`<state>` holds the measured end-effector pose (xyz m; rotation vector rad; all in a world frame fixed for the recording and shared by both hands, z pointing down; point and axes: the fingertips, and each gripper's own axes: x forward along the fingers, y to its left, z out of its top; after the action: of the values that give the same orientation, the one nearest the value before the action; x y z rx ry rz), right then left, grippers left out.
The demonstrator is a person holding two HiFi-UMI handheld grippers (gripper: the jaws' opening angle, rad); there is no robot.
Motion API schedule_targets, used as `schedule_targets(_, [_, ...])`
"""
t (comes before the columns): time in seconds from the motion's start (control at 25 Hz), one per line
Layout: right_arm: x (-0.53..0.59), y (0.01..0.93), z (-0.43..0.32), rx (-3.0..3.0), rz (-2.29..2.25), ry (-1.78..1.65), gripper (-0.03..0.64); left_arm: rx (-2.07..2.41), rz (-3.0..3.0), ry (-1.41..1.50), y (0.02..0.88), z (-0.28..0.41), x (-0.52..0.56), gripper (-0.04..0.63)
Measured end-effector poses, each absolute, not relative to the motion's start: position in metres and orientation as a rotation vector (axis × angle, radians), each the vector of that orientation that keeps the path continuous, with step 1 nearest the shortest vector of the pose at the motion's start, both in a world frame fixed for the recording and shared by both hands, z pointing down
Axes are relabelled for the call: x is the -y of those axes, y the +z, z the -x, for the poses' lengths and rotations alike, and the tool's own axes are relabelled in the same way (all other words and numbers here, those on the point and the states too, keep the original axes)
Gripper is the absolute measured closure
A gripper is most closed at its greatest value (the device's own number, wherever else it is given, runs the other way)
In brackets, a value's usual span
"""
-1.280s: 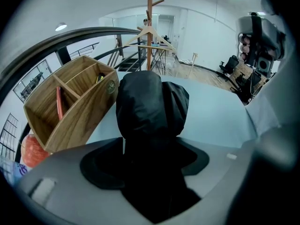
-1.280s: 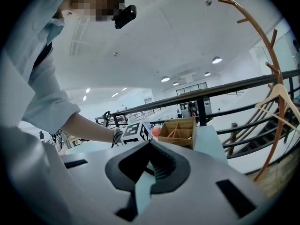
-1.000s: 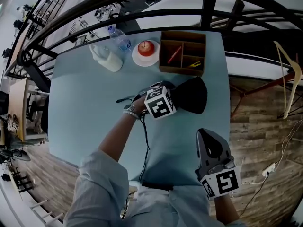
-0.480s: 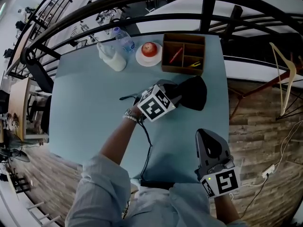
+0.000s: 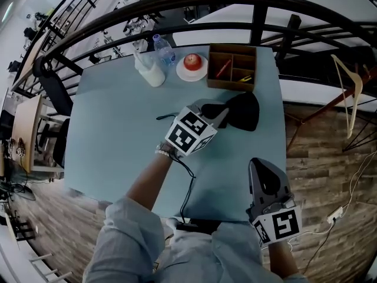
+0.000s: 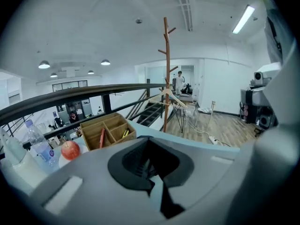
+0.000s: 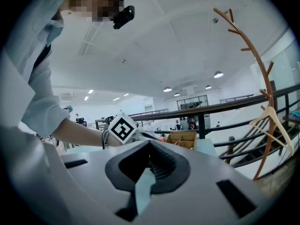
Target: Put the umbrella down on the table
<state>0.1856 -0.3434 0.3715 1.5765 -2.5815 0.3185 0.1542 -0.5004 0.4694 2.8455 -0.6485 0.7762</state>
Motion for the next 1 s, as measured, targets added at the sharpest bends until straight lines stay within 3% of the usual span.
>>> schedule_targets(1.0, [0.234, 0.306, -0.142, 2.561, -1.724, 0.038, 0.618, 0.832, -2.910, 0.335, 0.332, -0.074, 0.331, 0.591])
